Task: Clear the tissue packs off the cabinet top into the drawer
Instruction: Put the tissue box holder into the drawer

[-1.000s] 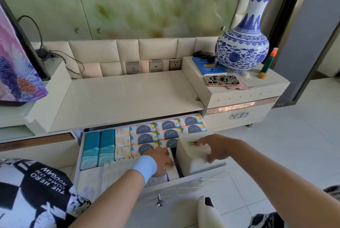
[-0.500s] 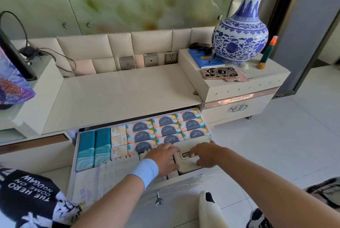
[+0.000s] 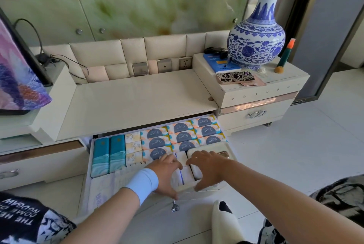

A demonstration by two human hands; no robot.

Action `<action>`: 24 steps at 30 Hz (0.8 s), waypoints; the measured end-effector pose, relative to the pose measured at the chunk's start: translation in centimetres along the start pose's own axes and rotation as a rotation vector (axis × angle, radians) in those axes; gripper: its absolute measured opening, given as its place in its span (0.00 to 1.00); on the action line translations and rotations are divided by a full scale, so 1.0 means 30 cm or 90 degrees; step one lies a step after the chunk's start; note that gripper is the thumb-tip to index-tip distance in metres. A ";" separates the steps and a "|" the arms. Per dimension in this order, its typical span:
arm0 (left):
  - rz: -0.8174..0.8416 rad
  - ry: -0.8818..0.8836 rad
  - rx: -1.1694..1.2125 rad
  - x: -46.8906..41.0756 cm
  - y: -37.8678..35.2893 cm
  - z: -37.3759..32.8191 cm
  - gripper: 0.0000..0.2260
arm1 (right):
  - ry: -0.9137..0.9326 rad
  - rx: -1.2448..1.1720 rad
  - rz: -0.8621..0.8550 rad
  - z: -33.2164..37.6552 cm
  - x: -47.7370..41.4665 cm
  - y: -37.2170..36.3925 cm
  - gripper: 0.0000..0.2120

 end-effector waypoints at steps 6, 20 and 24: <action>-0.027 0.068 0.046 0.102 -0.068 0.098 0.41 | 0.004 0.145 0.013 0.028 -0.036 -0.010 0.42; -0.155 0.423 0.422 0.188 0.004 0.242 0.14 | -0.398 -0.110 -0.142 0.029 -0.025 0.079 0.24; -0.046 0.506 0.729 0.206 -0.033 0.291 0.17 | -0.448 -0.657 -0.067 0.029 -0.091 0.063 0.15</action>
Point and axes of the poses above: each hand's wrist, its own x-axis away from the middle knuckle, its own y-axis out of the back of the hand, z = x × y, the point moved 4 cm from there along -x, towards the middle knuckle, and after that the axes turned 2 degrees about z, right-handed, at the moved point
